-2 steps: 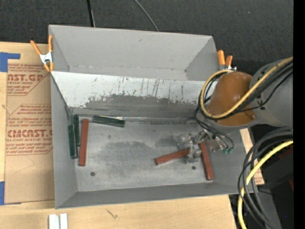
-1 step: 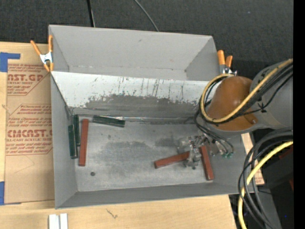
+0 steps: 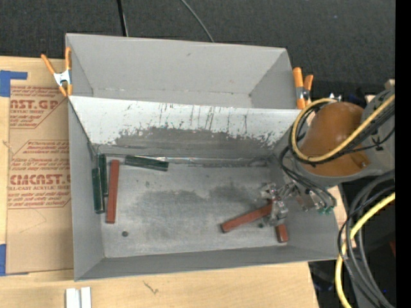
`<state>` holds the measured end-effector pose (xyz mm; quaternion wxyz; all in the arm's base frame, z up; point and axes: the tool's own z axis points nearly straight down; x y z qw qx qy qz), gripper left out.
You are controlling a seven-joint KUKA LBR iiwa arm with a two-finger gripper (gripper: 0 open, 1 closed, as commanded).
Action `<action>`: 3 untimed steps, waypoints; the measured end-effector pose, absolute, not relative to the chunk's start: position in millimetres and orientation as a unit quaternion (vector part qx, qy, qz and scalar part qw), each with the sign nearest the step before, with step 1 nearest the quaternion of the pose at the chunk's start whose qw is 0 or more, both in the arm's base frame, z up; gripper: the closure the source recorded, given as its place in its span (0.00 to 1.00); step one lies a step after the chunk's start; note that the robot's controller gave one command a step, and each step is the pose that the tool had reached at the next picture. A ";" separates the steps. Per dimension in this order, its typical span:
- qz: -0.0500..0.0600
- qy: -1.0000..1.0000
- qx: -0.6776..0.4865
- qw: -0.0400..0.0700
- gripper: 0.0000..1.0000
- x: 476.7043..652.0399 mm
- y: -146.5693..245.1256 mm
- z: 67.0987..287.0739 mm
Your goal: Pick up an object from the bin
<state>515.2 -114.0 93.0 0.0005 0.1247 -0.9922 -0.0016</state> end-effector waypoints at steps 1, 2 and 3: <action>0.002 -0.994 0.111 -0.001 1.00 526.5 -106.8 88.5; -0.001 -0.979 0.203 0.000 1.00 531.2 -100.9 109.2; -0.002 -0.957 0.291 0.002 1.00 514.9 -122.2 168.5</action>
Offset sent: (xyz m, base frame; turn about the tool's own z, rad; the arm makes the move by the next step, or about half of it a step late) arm 0.0221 -0.0275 0.0765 -0.7364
